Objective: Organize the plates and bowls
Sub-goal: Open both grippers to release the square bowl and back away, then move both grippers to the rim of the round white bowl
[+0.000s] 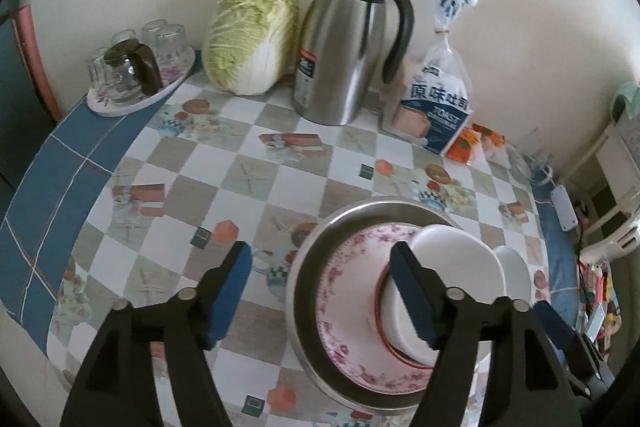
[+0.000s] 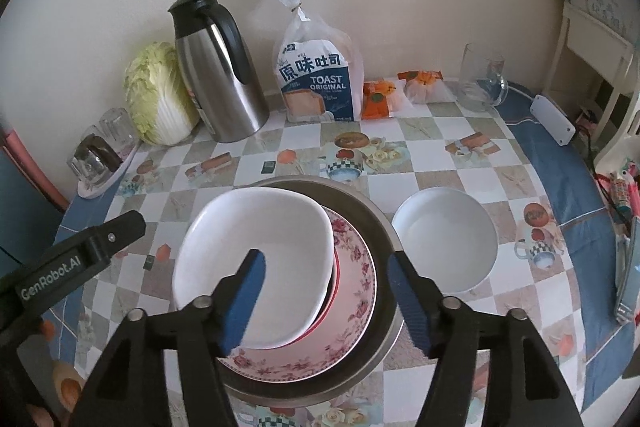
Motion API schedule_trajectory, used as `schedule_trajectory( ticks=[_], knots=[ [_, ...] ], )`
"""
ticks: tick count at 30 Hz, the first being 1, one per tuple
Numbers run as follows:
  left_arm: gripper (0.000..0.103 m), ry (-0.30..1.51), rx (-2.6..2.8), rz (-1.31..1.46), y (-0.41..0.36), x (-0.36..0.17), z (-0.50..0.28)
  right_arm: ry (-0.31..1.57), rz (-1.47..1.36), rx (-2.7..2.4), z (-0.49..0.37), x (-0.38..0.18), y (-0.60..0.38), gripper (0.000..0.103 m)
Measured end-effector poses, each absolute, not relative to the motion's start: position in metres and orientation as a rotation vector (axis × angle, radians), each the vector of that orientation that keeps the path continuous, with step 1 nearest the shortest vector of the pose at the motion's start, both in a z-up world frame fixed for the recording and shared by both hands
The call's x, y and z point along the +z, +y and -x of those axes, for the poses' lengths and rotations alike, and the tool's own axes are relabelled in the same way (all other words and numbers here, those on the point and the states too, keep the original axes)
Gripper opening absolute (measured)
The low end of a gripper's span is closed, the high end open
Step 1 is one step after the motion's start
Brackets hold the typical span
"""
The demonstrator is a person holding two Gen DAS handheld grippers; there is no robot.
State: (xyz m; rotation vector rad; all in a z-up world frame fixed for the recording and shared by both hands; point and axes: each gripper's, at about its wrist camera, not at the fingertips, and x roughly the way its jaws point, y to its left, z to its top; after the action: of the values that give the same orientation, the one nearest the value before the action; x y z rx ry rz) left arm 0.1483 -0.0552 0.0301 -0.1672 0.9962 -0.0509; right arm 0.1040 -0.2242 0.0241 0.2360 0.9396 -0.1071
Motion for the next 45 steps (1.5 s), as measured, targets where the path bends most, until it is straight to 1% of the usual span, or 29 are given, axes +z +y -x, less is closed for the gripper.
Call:
schedule_trajectory(
  ticks=[1, 2, 3, 4, 6, 7, 8, 9, 20, 28, 36, 45],
  knots=[
    [0.08, 0.992, -0.041, 0.165, -0.054, 0.03, -0.149, 0.935, -0.238, -0.104, -0.104, 0.024, -0.224, 0.075],
    [0.086, 0.989, -0.035, 0.164, -0.053, 0.03, -0.149, 0.931, -0.239, -0.099, -0.103, 0.025, -0.224, 0.077],
    [0.087, 0.986, -0.031, 0.164, -0.053, 0.03, -0.149, 0.926, -0.24, -0.093, -0.103, 0.025, -0.224, 0.085],
    [0.087, 0.987, -0.029, 0.164, -0.052, 0.029, -0.149, 0.917, -0.242, -0.087, -0.103, 0.026, -0.224, 0.089],
    [0.088, 0.994, -0.037, 0.165, -0.053, 0.028, -0.15, 0.907, -0.241, -0.08, -0.102, 0.027, -0.223, 0.091],
    [0.088, 0.996, -0.039, 0.162, -0.054, 0.028, -0.15, 0.903, -0.242, -0.078, -0.102, 0.028, -0.223, 0.094],
    [0.09, 0.999, -0.04, 0.156, -0.055, 0.027, -0.15, 0.902, -0.243, -0.077, -0.102, 0.028, -0.223, 0.096],
    [0.095, 1.0, -0.039, 0.153, -0.057, 0.027, -0.15, 0.898, -0.244, -0.076, -0.102, 0.028, -0.224, 0.103],
    [0.096, 0.958, -0.025, 0.182, -0.056, 0.037, -0.145, 0.859, -0.263, -0.083, -0.097, 0.036, -0.239, 0.103],
    [0.096, 0.919, -0.04, 0.146, -0.078, 0.052, -0.137, 0.84, -0.311, -0.125, -0.088, 0.042, -0.275, 0.103],
    [0.096, 0.894, -0.124, 0.136, -0.123, 0.063, -0.128, 0.835, -0.388, -0.217, -0.068, 0.041, -0.336, 0.103],
    [0.096, 0.898, -0.237, 0.033, -0.193, 0.063, -0.118, 0.858, -0.46, -0.312, -0.046, 0.03, -0.399, 0.103]
  ],
)
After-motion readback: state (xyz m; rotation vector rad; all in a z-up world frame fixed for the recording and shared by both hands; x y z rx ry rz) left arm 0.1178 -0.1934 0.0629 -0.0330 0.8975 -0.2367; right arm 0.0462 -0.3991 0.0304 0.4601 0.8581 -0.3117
